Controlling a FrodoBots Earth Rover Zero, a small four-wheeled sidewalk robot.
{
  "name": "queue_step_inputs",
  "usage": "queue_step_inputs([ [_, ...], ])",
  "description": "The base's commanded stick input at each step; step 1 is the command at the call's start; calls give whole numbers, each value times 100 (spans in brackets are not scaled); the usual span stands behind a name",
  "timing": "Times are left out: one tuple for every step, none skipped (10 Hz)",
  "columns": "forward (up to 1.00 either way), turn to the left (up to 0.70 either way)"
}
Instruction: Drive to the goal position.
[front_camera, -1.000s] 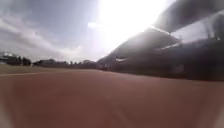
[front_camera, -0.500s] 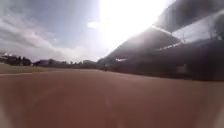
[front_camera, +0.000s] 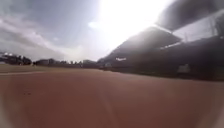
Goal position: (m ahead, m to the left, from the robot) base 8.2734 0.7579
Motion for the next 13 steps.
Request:
queue_step_inputs([
  [70,0],
  [70,0],
  [70,0],
  [70,0],
  [70,0],
  [70,0],
  [70,0],
  [70,0],
  [70,0],
  [70,0],
  [70,0],
  [70,0],
  [70,0],
])
